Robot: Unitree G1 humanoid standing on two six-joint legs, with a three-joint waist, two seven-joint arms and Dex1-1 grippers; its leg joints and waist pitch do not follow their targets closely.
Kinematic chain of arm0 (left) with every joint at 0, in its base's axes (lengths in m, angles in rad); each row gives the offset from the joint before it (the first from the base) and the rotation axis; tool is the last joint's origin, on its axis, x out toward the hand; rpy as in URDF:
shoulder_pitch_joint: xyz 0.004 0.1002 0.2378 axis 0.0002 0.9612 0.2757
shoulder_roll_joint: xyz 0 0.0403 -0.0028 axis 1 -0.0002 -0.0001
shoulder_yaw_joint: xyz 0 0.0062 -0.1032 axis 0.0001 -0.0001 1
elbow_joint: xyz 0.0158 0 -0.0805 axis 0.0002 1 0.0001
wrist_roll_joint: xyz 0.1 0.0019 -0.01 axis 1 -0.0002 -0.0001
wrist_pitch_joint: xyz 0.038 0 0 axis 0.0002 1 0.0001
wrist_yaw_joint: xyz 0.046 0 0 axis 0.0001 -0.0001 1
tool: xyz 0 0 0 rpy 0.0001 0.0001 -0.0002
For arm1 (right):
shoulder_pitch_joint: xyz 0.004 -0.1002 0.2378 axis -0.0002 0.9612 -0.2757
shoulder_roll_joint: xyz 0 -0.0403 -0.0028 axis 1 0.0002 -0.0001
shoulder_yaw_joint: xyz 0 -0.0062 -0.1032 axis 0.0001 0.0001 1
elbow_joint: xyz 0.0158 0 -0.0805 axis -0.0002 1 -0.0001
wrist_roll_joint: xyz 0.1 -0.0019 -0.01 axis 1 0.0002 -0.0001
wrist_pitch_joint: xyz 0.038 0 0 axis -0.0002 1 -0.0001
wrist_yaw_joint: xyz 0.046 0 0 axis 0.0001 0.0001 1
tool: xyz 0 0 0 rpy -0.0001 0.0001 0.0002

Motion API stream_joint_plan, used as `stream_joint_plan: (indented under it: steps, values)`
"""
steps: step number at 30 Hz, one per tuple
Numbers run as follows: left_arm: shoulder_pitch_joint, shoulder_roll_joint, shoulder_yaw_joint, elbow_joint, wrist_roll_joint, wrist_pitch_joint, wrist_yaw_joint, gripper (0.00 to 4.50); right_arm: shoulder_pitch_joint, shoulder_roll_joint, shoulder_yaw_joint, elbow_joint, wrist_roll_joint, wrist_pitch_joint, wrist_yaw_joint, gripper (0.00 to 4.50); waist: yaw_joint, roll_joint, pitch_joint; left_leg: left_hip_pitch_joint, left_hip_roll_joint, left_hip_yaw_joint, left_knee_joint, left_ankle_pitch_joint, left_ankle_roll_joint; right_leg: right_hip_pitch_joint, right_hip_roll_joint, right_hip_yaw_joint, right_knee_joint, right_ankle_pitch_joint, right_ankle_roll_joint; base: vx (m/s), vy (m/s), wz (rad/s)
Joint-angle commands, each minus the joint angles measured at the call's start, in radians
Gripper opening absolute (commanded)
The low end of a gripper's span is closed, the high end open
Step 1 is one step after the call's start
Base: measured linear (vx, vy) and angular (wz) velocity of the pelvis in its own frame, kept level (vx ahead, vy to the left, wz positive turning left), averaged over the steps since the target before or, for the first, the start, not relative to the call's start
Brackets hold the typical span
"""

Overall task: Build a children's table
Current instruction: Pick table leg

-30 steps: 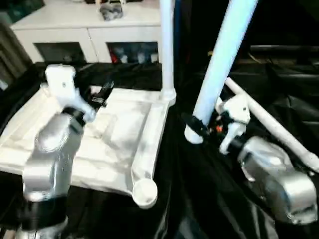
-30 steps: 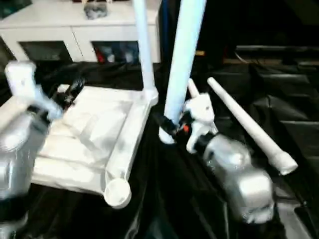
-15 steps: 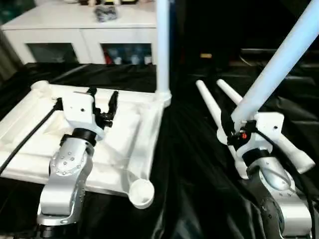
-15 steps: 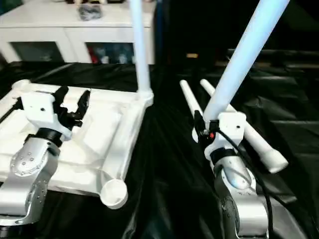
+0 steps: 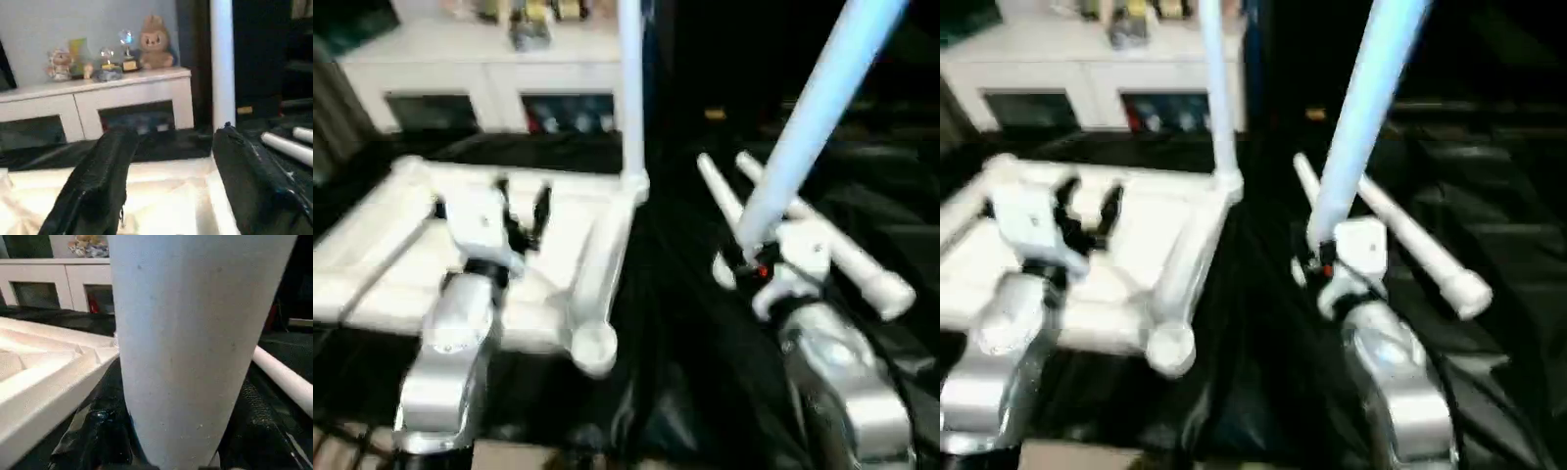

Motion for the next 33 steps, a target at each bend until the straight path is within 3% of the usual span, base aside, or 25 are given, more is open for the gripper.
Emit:
stream_joint_plan:
  steps: [1,2,3,4,5,7,8,12,15,17,19,20,21,22,23,24,25,26,27,28,29,30,31,32,33]
  values:
    - [-0.014,0.011,0.012,-0.012,0.006,0.009,0.008,2.99,-0.019,0.012,0.005,0.006,0.003,0.004,0.007,1.9,0.011,-0.026,-0.05,-0.014,0.039,-0.038,-0.103,0.014,0.018,0.038,-0.105,0.091,-0.206,-0.396,0.067,0.0,0.0,0.0]
    - [-0.014,0.009,0.012,-0.016,0.008,0.012,0.011,2.99,-0.022,0.012,0.002,0.01,0.004,0.006,0.008,1.9,0.0,0.007,-0.064,0.026,0.049,-0.02,-0.171,0.073,0.007,0.043,-0.045,0.029,-0.195,-0.209,-0.064,-0.057,0.057,0.13]
    - [-0.01,0.004,0.01,-0.023,0.008,0.013,0.015,2.99,-0.029,0.005,0.005,0.018,0.001,0.0,0.016,1.9,-0.02,0.024,-0.059,0.036,0.076,-0.029,-0.21,-0.051,-0.013,0.024,-0.002,0.011,-0.177,-0.135,-0.106,-0.049,0.103,0.04]
    - [-0.009,0.002,0.009,-0.025,0.008,0.014,0.016,2.99,-0.032,0.001,0.007,0.022,-0.001,-0.002,0.02,1.9,-0.032,0.028,-0.053,0.039,0.086,-0.033,-0.224,-0.138,-0.038,0.025,0.0,0.01,-0.179,-0.131,-0.119,-0.049,0.103,0.04]
    - [-0.004,-0.002,0.004,-0.03,0.01,0.017,0.019,2.99,-0.038,-0.01,0.015,0.031,-0.008,-0.008,0.031,1.9,-0.046,0.044,-0.059,0.05,0.09,-0.043,-0.241,-0.283,-0.079,0.032,-0.003,0.008,-0.178,-0.109,-0.139,-0.047,0.121,-0.04]
    - [0.002,-0.006,-0.001,-0.035,0.012,0.017,0.022,2.99,-0.044,-0.018,0.023,0.039,-0.015,-0.013,0.037,1.9,-0.057,0.047,-0.05,0.056,0.086,-0.043,-0.261,-0.406,-0.117,0.034,-0.013,0.008,-0.201,-0.106,-0.138,-0.038,0.113,-0.04]
    - [0.007,-0.008,-0.003,-0.037,0.015,0.015,0.021,2.99,-0.046,-0.021,0.025,0.043,-0.013,-0.015,0.039,1.9,-0.065,0.039,-0.048,0.059,0.081,-0.039,-0.265,-0.447,-0.127,0.037,-0.021,0.01,-0.215,-0.126,-0.13,-0.032,0.099,-0.01]
    - [0.011,-0.009,0.0,-0.036,0.016,0.025,0.016,2.99,-0.049,-0.015,0.028,0.054,-0.01,-0.017,0.044,1.9,-0.078,0.025,-0.047,0.052,0.072,-0.022,-0.269,-0.41,-0.113,0.041,-0.038,0.018,-0.24,-0.202,-0.108,-0.014,0.051,0.0]
    - [0.011,-0.006,0.002,-0.03,0.017,0.023,0.016,2.99,-0.05,-0.013,0.032,0.062,-0.002,-0.034,0.057,1.9,-0.081,0.021,-0.047,0.048,0.071,-0.017,-0.265,-0.37,-0.1,0.04,-0.041,0.022,-0.244,-0.209,-0.106,0.0,0.0,0.0]
    - [0.012,-0.007,0.004,-0.027,0.017,0.021,0.016,2.99,-0.054,-0.012,0.034,0.066,-0.006,-0.036,0.056,1.9,-0.071,0.009,-0.055,0.031,0.061,0.001,-0.247,-0.258,-0.024,0.051,-0.069,0.041,-0.255,-0.218,-0.116,0.0,0.0,0.0]
    - [0.014,-0.008,0.006,-0.024,0.017,0.018,0.016,2.99,-0.059,-0.011,0.034,0.07,-0.008,-0.036,0.056,1.9,-0.058,0.004,-0.059,0.013,0.059,0.004,-0.219,-0.156,0.071,0.062,-0.115,0.066,-0.276,-0.244,-0.14,0.0,0.0,0.0]
    - [0.015,-0.01,0.008,-0.023,0.016,0.017,0.017,2.99,-0.063,-0.011,0.033,0.074,-0.008,-0.037,0.056,1.9,-0.044,-0.006,-0.06,-0.003,0.06,-0.007,-0.172,-0.1,0.13,0.072,-0.17,0.1,-0.294,-0.299,-0.139,0.0,0.0,0.0]
    - [0.016,-0.013,0.009,-0.023,0.017,0.017,0.017,2.99,-0.067,-0.012,0.03,0.078,-0.007,-0.038,0.058,1.9,-0.037,-0.011,-0.062,-0.009,0.063,-0.014,-0.146,-0.071,0.15,0.074,-0.198,0.119,-0.302,-0.321,-0.139,0.03,0.057,-0.01]
    - [0.017,-0.016,0.011,-0.021,0.017,0.014,0.019,2.99,-0.072,-0.012,0.029,0.085,-0.007,-0.041,0.059,1.9,-0.026,-0.005,-0.069,-0.034,0.073,-0.04,-0.104,-0.022,0.173,0.085,-0.237,0.147,-0.301,-0.294,-0.158,0.03,0.057,-0.01]
    - [0.017,-0.016,0.011,-0.021,0.017,0.014,0.019,2.99,-0.072,-0.012,0.029,0.086,-0.007,-0.042,0.059,1.9,-0.026,-0.002,-0.066,-0.046,0.073,-0.049,-0.098,-0.011,0.183,0.087,-0.237,0.148,-0.299,-0.264,-0.176,0.034,0.113,-0.01]
    - [0.016,-0.018,0.012,-0.019,0.018,0.012,0.02,2.99,-0.075,-0.013,0.028,0.092,-0.007,-0.045,0.061,1.9,-0.021,0.01,-0.069,-0.022,0.063,-0.043,-0.149,0.03,0.248,0.064,-0.154,0.093,-0.276,-0.163,-0.207,0.031,0.165,0.07]
    - [0.016,-0.018,0.012,-0.019,0.018,0.012,0.02,2.99,-0.076,-0.012,0.028,0.094,-0.006,-0.047,0.062,1.9,-0.027,0.014,-0.072,0.0,0.057,-0.031,-0.175,0.049,0.291,0.05,-0.11,0.063,-0.259,-0.136,-0.203,0.031,0.165,0.07]
    - [0.015,-0.018,0.013,-0.017,0.017,0.011,0.02,2.99,-0.078,-0.011,0.03,0.096,-0.007,-0.049,0.062,1.9,-0.048,0.047,-0.089,0.082,0.044,-0.031,-0.205,0.168,0.425,0.002,-0.003,-0.01,-0.186,-0.039,-0.167,0.037,0.216,0.11]
    - [0.014,-0.018,0.014,-0.016,0.017,0.01,0.021,2.99,-0.079,-0.011,0.031,0.097,-0.008,-0.05,0.063,1.9,-0.081,0.065,-0.086,0.129,0.056,-0.052,-0.217,0.323,0.588,-0.057,0.055,-0.076,-0.061,-0.038,-0.077,0.032,0.228,0.09]
    - [0.013,-0.019,0.013,-0.015,0.018,0.008,0.021,2.99,-0.079,-0.011,0.032,0.098,-0.008,-0.05,0.064,1.9,-0.077,0.066,-0.079,0.113,0.068,-0.052,-0.232,0.394,0.623,-0.067,0.056,-0.086,-0.018,-0.054,-0.02,0.032,0.228,0.09]
    - [0.01,-0.013,0.009,-0.013,0.035,0.002,0.025,2.99,-0.08,-0.01,0.033,0.099,-0.008,-0.05,0.064,1.9,-0.062,0.048,-0.072,0.077,0.108,-0.047,-0.241,0.456,0.632,-0.073,0.03,-0.087,0.012,-0.049,0.057,-0.005,0.187,0.06]
    - [0.009,-0.009,0.001,-0.013,0.054,0.006,0.032,2.99,-0.08,-0.011,0.033,0.1,-0.007,-0.05,0.065,1.9,-0.053,0.033,-0.07,0.061,0.131,-0.042,-0.248,0.383,0.579,-0.06,0.005,-0.071,0.0,-0.017,0.07,-0.045,0.143,-0.01]
    - [0.008,-0.002,-0.008,-0.014,0.075,0.004,0.036,2.99,-0.08,-0.011,0.033,0.1,-0.007,-0.051,0.066,1.9,-0.049,0.019,-0.07,0.056,0.132,-0.042,-0.249,0.287,0.522,-0.044,-0.01,-0.048,-0.028,0.005,0.056,-0.045,0.143,-0.01]
    - [0.007,0.013,-0.027,-0.016,0.118,-0.001,0.044,2.99,-0.079,-0.011,0.031,0.101,-0.006,-0.052,0.068,1.9,-0.04,-0.017,-0.076,0.044,0.114,-0.045,-0.23,0.018,0.328,-0.012,-0.084,0.02,-0.105,0.064,0.025,-0.074,0.103,-0.07]
    - [0.009,0.008,-0.032,-0.014,0.126,-0.005,0.051,2.99,-0.079,-0.011,0.03,0.102,-0.006,-0.053,0.069,1.9,-0.01,-0.013,-0.063,0.017,0.074,-0.048,-0.134,-0.144,0.119,0.013,-0.223,0.086,-0.205,0.005,-0.11,-0.091,0.097,-0.07]
